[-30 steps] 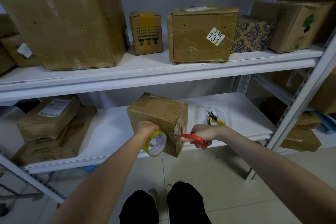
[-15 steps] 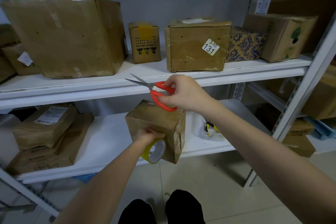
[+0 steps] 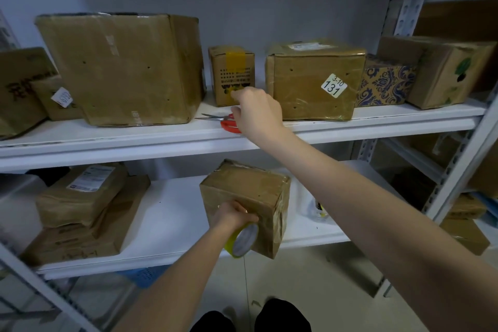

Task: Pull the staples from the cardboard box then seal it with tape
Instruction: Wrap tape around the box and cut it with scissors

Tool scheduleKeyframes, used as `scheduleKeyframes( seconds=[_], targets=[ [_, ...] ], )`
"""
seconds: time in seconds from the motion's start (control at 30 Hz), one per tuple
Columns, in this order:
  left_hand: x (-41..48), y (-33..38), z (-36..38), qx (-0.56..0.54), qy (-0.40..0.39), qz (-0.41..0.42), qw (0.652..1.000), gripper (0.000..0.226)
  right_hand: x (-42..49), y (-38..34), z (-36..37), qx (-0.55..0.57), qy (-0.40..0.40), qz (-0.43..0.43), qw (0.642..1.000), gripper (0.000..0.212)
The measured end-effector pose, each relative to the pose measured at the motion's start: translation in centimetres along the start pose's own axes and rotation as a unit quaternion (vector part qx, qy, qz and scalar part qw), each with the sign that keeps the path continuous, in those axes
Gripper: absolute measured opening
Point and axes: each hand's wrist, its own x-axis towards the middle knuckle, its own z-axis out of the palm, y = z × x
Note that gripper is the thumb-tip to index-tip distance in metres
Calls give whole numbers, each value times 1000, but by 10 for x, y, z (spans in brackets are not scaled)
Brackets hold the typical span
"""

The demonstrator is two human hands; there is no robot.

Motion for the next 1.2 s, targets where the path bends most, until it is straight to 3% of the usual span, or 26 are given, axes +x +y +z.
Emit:
scheduleKeyframes(
  seconds=[0.07,0.13,0.17,0.23,0.3,0.37,0.57,0.7,1.07,1.2],
  targets=[
    [-2,0,1,-4,4,4,1000,33,-22,3,3,53,103,-142,983,22],
    [-2,0,0,-7,7,12,1000,33,-57,9,15,90,103,-257,957,18],
    [-3,0,-1,-2,8,23,1000,33,-76,12,24,75,70,-270,957,18],
    [-4,0,0,10,0,40,999,28,-108,24,48,7,-55,-206,977,21],
    [-2,-1,1,1,0,41,999,17,-129,41,74,-62,-215,-92,970,31],
    [-1,-2,2,3,8,45,999,14,-140,52,91,-62,-283,-30,957,46],
    [-12,-12,-10,131,42,45,989,18,-140,62,108,-98,-222,-44,969,41],
    [-10,-26,-21,76,56,43,995,10,-144,61,113,-104,-190,-56,975,43],
    [-16,-23,-76,-49,138,80,986,14,-135,80,119,-140,-217,-187,948,66],
    [-25,-17,-91,-64,137,66,986,20,-125,100,118,-123,-174,-240,947,55]
  ],
)
